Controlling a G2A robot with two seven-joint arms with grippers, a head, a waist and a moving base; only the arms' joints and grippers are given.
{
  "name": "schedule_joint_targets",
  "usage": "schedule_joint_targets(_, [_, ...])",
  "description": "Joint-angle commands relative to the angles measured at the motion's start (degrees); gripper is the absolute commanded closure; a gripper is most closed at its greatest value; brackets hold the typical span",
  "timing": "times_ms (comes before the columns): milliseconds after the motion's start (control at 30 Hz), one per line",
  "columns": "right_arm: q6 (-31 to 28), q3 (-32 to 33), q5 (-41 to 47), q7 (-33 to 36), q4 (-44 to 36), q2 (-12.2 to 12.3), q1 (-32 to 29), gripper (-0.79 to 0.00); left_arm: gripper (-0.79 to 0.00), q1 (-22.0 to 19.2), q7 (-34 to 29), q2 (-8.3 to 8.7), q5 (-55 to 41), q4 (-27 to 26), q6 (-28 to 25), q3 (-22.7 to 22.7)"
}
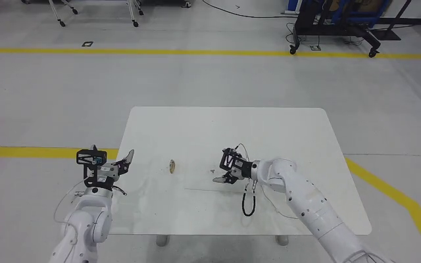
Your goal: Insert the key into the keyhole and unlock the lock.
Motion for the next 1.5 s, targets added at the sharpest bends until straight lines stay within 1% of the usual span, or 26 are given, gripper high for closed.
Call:
schedule_joint_targets(0, [0.08, -1.22, -0.15, -0.03, 1.25, -0.34, 0.90, -0.785, -0.785, 0.00, 0.00, 0.00, 0.00, 0.00, 0.00, 0.00])
schedule_joint_targets(33, [0.20, -1.75, -0.21, -0.09, 1.84, -0.52, 1.34, -0.745, -0.785, 0.00, 0.00, 0.00, 0.00, 0.00, 0.00, 0.00])
schedule_joint_targets(100, [0.13, -2.74, -0.72, -0.28, 2.89, -0.80, 2.19, -0.616, -0.785, 0.00, 0.00, 0.00, 0.00, 0.00, 0.00, 0.00])
schedule_joint_targets(133, [0.22, -3.15, -0.93, -0.35, 3.44, -0.93, 2.55, -0.588, -0.785, 0.00, 0.00, 0.00, 0.00, 0.00, 0.00, 0.00])
schedule_joint_targets(200, [0.24, -3.93, -1.01, -0.45, 4.53, -1.20, 3.26, -0.422, -0.785, 0.00, 0.00, 0.00, 0.00, 0.00, 0.00, 0.00])
schedule_joint_targets(233, [0.07, -4.35, -1.07, -0.38, 5.10, -1.34, 3.65, -0.388, -0.785, 0.00, 0.00, 0.00, 0.00, 0.00, 0.00, 0.00])
schedule_joint_targets(433, [0.45, -6.52, -1.86, -0.79, 7.76, -2.12, 5.48, -0.323, -0.785, 0.00, 0.00, 0.00, 0.00, 0.00, 0.00, 0.00])
schedule_joint_targets(700, [0.58, -8.55, -2.78, -1.18, 10.42, -2.89, 7.12, -0.175, -0.785, 0.00, 0.00, 0.00, 0.00, 0.00, 0.00, 0.00])
schedule_joint_targets(733, [0.58, -8.72, -2.87, -1.30, 10.63, -2.96, 7.25, -0.135, -0.785, 0.00, 0.00, 0.00, 0.00, 0.00, 0.00, 0.00])
schedule_joint_targets(767, [0.58, -8.88, -3.03, -1.45, 10.78, -3.01, 7.39, -0.058, -0.785, 0.00, 0.00, 0.00, 0.00, 0.00, 0.00, 0.00])
schedule_joint_targets(800, [0.63, -9.03, -3.21, -1.62, 10.91, -3.06, 7.47, 0.000, -0.785, 0.00, 0.00, 0.00, 0.00, 0.00, 0.00, 0.00])
schedule_joint_targets(1167, [0.01, -9.19, -4.55, -3.25, 10.94, -2.96, 7.74, 0.000, -0.785, 0.00, 0.00, 0.00, 0.00, 0.00, 0.00, 0.00])
schedule_joint_targets(1467, [-1.72, -6.73, -5.41, -5.31, 9.00, -1.75, 6.73, 0.000, -0.785, 0.00, 0.00, 0.00, 0.00, 0.00, 0.00, 0.00])
